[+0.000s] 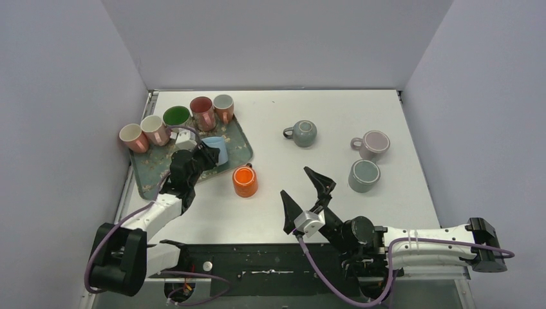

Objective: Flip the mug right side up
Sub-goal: Place the cup on the tray.

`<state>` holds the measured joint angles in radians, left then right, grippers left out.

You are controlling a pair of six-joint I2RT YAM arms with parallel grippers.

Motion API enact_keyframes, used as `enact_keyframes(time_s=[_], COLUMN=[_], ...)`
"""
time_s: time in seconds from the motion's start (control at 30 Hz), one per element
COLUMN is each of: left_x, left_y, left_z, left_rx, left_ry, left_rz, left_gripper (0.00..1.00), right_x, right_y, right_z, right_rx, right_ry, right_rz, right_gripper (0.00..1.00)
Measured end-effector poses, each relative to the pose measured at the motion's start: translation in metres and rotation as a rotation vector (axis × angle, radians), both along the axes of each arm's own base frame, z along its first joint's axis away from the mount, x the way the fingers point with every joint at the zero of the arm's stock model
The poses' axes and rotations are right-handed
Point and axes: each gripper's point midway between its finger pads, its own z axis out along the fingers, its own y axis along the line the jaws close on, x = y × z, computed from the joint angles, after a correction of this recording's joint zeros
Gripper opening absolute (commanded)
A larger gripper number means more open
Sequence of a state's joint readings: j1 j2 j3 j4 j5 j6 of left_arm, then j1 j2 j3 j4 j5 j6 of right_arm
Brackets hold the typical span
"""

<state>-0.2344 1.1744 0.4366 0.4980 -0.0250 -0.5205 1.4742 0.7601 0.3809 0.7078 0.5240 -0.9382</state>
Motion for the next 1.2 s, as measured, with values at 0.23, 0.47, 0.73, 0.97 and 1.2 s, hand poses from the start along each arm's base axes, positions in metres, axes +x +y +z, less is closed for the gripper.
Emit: enact_keyframes(time_s=[0.23, 0.47, 0.73, 0.97, 1.2], left_x=[-0.016, -0.023, -0.012, 0.013, 0.034], left_y=[0.006, 0.012, 0.047, 0.062, 0.053], left_z=[-0.001, -0.011, -0.009, -0.027, -0.033], left_rx=[-0.038, -0.058, -0.032, -0.032, -0.028], left_ry=[0.009, 0.08, 0.145, 0.198, 0.187], left_rz=[0.034, 0.08, 0.252, 0.299, 0.256], left_gripper=[0.44, 0.58, 0.58, 0.62, 0.63], right_x=[0.001, 0.0, -0.001, -0.003, -0.004], right_y=[-0.001, -0.004, -0.003, -0.002, 0.0], right_z=[0.0, 0.003, 0.002, 0.001, -0.002], right_rx=[-0.008, 0.006, 0.004, 0.0, -0.005], right_ry=[-0.007, -0.006, -0.003, 0.003, 0.012], right_rz=[-0.006, -0.008, -0.005, 0.002, 0.01], right_gripper=[1.0, 1.0, 1.0, 1.0, 1.0])
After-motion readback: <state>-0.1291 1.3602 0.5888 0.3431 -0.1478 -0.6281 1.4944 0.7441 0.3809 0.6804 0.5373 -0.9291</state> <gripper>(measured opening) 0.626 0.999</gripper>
